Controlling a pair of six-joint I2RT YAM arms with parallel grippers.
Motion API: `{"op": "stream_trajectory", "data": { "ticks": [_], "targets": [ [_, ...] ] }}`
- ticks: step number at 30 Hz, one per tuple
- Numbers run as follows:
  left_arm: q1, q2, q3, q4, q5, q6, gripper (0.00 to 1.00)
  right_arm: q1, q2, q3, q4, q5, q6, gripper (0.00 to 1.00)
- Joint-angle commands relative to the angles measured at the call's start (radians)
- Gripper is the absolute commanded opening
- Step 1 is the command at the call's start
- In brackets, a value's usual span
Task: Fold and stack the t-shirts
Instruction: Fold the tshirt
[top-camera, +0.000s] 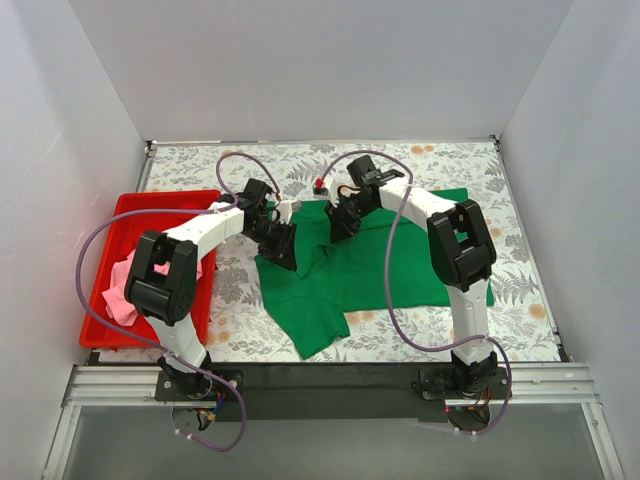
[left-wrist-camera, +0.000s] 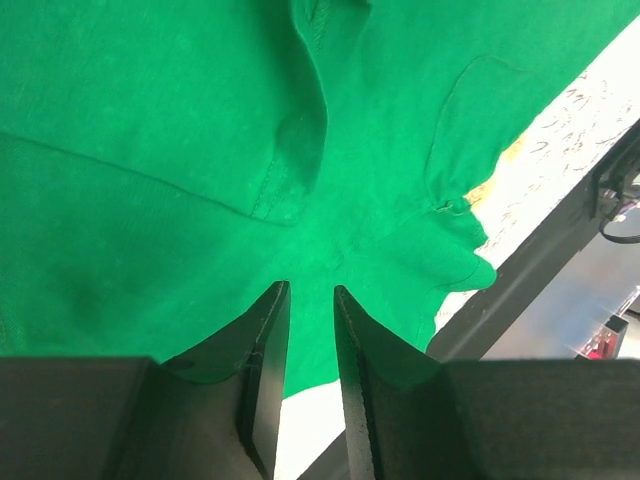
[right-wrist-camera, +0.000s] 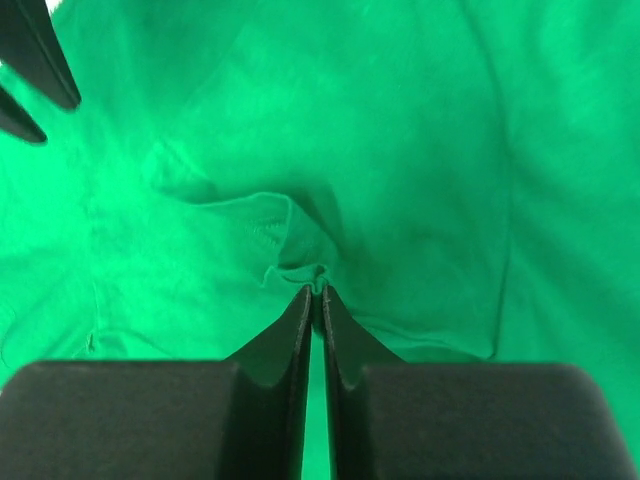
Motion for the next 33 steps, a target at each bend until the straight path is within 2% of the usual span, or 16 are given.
{"op": "stream_trajectory", "data": {
  "ticks": [1,4,6,11,16,17,23,29,30,33],
  "targets": [
    [-0.002,-0.033,0.027,0.036,0.049,-0.006,0.24,-0.004,-0.059,-0.038,-0.039,0.002,-0.07,0.15],
    [0.005,-0.016,0.061,0.054,0.046,-0.029,0.24,-0.004,-0.078,-0.068,-0.05,0.031,-0.093,0.27],
    [0.035,-0.01,0.076,0.076,0.043,-0.05,0.24,-0.014,-0.096,-0.076,-0.061,0.045,-0.104,0.28],
    [0.122,0.082,0.223,0.079,0.031,-0.109,0.25,-0.067,-0.115,-0.033,-0.124,0.075,-0.135,0.25],
    [0.133,0.165,0.345,0.094,-0.141,-0.13,0.24,-0.199,-0.115,0.045,-0.202,0.097,-0.146,0.27],
    [0.133,0.184,0.363,0.097,-0.205,-0.139,0.24,-0.219,-0.112,0.065,-0.205,0.139,-0.147,0.27],
    [0.134,0.322,0.478,0.05,-0.312,-0.135,0.23,-0.369,-0.04,0.138,-0.199,0.302,-0.144,0.25],
    [0.136,0.407,0.527,0.042,-0.412,-0.09,0.22,-0.449,0.034,0.166,-0.198,0.445,-0.146,0.25],
    [0.139,0.42,0.533,0.044,-0.438,-0.083,0.19,-0.457,0.042,0.168,-0.196,0.451,-0.144,0.25],
    [0.159,0.484,0.582,0.056,-0.441,-0.064,0.18,-0.475,0.08,0.18,-0.187,0.486,-0.141,0.25]
  ]
}}
